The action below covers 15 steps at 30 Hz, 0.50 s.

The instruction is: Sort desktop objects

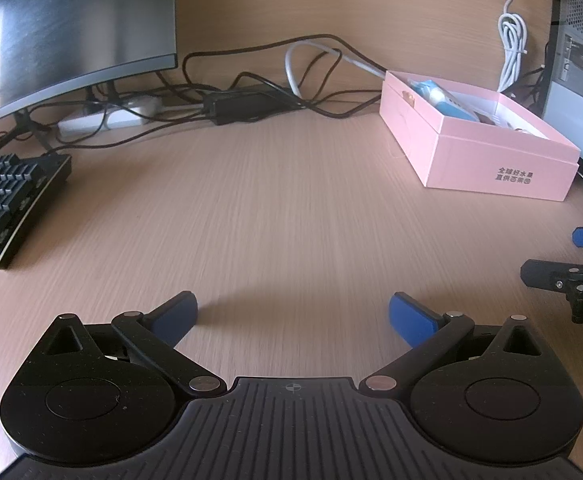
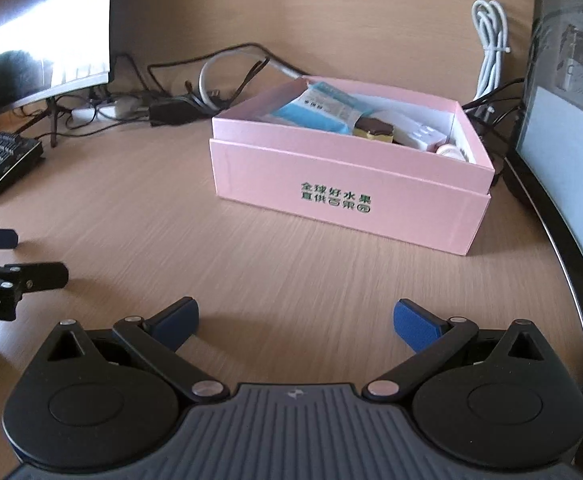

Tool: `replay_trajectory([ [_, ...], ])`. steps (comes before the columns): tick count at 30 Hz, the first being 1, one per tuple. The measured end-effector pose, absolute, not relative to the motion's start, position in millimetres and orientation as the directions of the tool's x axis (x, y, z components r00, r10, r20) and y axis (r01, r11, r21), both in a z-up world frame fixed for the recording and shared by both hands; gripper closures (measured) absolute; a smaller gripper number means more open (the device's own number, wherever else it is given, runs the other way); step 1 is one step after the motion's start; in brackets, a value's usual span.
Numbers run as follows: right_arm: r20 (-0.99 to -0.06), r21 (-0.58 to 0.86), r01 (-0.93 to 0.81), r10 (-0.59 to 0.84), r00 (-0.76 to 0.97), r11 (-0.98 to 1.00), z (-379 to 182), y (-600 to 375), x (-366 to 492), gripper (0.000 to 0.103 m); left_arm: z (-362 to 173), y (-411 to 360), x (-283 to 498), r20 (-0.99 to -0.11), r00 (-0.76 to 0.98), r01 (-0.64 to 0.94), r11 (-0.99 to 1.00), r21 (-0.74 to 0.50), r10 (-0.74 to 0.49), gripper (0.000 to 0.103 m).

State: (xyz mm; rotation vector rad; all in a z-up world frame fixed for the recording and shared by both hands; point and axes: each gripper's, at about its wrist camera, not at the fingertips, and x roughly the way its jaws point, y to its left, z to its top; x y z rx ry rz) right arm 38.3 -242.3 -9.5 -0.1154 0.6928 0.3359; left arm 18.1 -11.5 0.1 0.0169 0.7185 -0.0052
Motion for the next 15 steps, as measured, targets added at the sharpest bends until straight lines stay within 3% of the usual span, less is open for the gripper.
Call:
replay_trajectory([
  [15, -0.643, 0.006, -0.340, 0.264, 0.719, 0.940, -9.4, -241.4, 38.0, 0.000, 0.3, -11.4, 18.1, -0.657, 0.754, 0.008, 1.000, 0.013, 0.002, 0.000],
])
